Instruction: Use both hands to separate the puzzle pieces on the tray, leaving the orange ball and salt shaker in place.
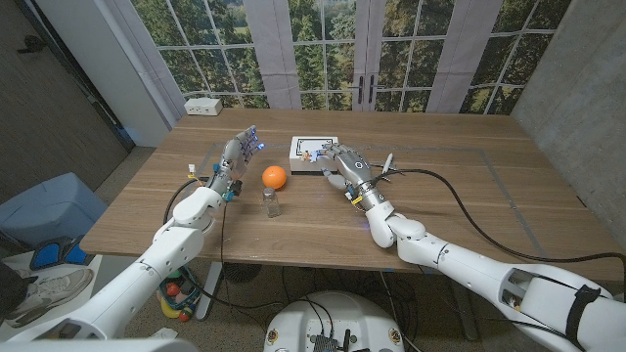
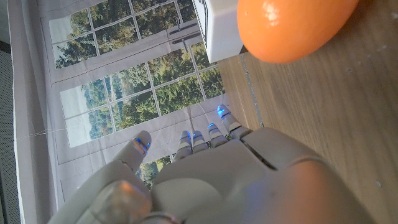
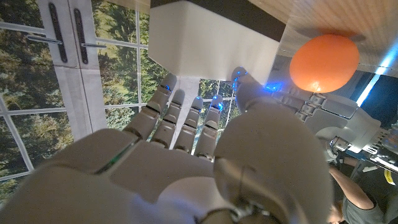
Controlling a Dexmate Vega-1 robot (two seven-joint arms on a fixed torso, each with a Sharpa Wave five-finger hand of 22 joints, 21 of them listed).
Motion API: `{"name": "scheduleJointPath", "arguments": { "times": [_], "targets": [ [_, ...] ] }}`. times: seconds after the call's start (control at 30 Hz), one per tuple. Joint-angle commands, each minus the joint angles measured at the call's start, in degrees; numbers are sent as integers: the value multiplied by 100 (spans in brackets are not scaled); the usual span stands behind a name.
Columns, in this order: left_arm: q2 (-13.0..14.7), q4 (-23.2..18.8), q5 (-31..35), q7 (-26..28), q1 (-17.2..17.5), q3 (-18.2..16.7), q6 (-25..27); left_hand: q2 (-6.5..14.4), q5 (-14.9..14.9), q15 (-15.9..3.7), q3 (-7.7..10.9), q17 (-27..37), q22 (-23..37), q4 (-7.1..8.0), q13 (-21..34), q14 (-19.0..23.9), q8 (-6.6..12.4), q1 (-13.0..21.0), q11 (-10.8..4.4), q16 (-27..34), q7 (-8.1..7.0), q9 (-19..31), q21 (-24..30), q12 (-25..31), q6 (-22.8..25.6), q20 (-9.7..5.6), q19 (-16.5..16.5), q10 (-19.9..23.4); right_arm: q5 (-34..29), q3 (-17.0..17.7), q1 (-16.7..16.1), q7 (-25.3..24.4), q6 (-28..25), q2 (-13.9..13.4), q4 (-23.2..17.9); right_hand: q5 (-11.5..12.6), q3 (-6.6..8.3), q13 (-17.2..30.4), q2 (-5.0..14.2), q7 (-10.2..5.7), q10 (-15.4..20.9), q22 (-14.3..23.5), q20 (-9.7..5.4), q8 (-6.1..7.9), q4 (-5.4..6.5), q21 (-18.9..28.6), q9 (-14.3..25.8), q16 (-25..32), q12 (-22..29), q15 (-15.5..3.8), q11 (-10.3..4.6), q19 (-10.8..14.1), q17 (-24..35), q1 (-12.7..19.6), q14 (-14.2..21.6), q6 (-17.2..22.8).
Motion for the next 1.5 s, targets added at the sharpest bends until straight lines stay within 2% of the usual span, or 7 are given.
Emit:
{"name": "scheduleJointPath", "arguments": {
  "times": [0.03,0.97,1.07,1.17,1.23,1.33,1.5],
  "targets": [
    [31,-45,-31,15,15,-24,51,300,24,-230,-14,17,13,-6,17,8,-14,-41,-13,-1,6,15,-30,-1,39,-181,41,23,115,-154,200,-159,127,129,365,-14,-30,31,-3,-22,14,20,-83,42,-11,38,19,41,0,-940,-35,31,24,56,37,50],
    [112,-244,4,130,80,-38,180,270,23,-233,-28,13,14,-10,16,17,-19,-69,-21,-3,0,16,-104,-6,49,-177,78,21,277,-506,647,-737,778,487,1375,-7,-209,76,61,-128,217,33,-127,158,34,91,25,231,57,-1045,-123,147,185,325,177,514],
    [113,-245,-1,133,79,-43,184,268,23,-233,-29,13,14,-11,16,19,-19,-70,-26,-3,-1,16,-109,-6,51,-177,79,22,270,-550,694,-850,795,555,1504,-6,-229,76,56,-206,228,34,-124,176,29,93,25,242,57,-1047,-115,147,200,360,175,582],
    [120,-251,-5,136,82,-46,198,265,23,-234,-31,12,14,-13,16,19,-19,-72,-20,-3,-4,16,-115,-7,50,-177,81,20,277,-604,753,-1105,926,658,1750,-9,-281,74,55,-362,257,37,-127,214,42,93,24,278,58,-1034,-111,135,236,397,190,735],
    [121,-252,-20,132,82,-49,215,262,22,-233,-32,12,14,-14,16,19,-20,-73,-26,-4,-5,16,-120,-6,50,-179,84,21,276,-653,802,-1352,1038,756,1977,-15,-341,70,42,-465,278,40,-114,243,51,67,21,310,56,-1028,-108,50,274,426,190,876],
    [118,-235,-24,115,70,-44,215,258,22,-233,-33,11,14,-17,16,18,-21,-74,-28,-5,-3,16,-128,-6,48,-175,89,21,235,-732,845,-1577,978,845,2131,-42,-486,67,-38,-495,14,43,11,215,68,-30,14,275,-63,-983,-199,-230,328,455,-8,998],
    [105,-211,-32,95,57,-43,198,251,22,-237,-34,10,14,-22,16,19,-23,-75,-26,-6,-5,16,-138,-8,45,-178,94,19,181,-792,854,-1538,623,834,1986,-64,-578,55,-71,-498,-378,39,191,130,105,-166,6,143,-219,-865,-203,-569,346,425,-353,979]
  ]
}}
